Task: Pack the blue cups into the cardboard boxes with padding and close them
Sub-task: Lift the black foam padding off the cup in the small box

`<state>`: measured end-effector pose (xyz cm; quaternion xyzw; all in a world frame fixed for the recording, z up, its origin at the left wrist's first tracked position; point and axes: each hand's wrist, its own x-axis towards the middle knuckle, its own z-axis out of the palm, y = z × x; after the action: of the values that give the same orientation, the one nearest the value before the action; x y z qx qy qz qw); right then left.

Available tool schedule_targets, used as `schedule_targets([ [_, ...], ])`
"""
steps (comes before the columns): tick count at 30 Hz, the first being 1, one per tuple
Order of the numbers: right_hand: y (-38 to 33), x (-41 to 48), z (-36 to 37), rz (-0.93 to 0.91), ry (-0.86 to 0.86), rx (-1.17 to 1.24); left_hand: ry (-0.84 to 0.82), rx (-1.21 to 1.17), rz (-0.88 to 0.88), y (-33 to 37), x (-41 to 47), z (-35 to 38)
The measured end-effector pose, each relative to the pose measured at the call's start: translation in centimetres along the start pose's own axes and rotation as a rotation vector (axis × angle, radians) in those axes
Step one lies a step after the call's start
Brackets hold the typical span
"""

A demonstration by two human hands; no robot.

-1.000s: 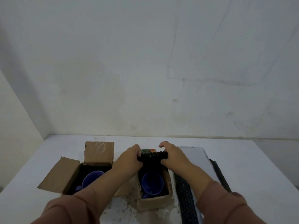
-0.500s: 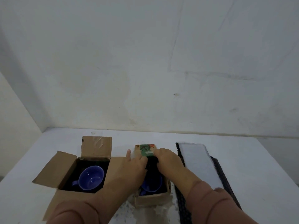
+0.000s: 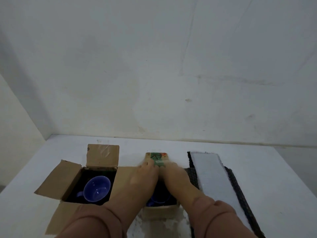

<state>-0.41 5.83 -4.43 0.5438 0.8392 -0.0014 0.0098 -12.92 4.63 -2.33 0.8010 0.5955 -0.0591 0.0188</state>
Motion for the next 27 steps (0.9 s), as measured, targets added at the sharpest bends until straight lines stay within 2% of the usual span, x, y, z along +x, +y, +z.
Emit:
schedule_targets([
  [8,1.2,-0.5,0.6,-0.050,0.019,0.059,-0.097,0.099,0.061,-1.0,-0.5,-0.2],
  [13,0.2,-0.6,-0.8,-0.021,0.025,-0.026,-0.113,0.259,0.099,-0.5,-0.8,-0.6],
  [16,0.0,-0.1,0.5,0.042,0.009,-0.015,-0.130,0.250,0.073,0.0,-0.6,-0.5],
  [19,0.3,-0.3,0.0,0.005,-0.080,0.046,-0.111,0.195,0.073,-0.5,-0.7,-0.6],
  [21,0.7,-0.3,0.0,0.013,-0.045,0.007,-0.106,0.163,0.068,-0.9,-0.8,-0.7],
  [23,0.6,-0.3,0.4,0.039,-0.089,0.038,-0.110,0.163,0.068,-1.1,-0.8,-0.7],
  [25,0.5,0.1,1.7,0.037,-0.011,0.062,-0.128,0.176,0.066,-0.9,-0.9,-0.6],
  [27,0.2,0.1,1.5,0.038,-0.023,0.048,-0.148,0.191,0.070,-0.7,-0.7,-0.6],
])
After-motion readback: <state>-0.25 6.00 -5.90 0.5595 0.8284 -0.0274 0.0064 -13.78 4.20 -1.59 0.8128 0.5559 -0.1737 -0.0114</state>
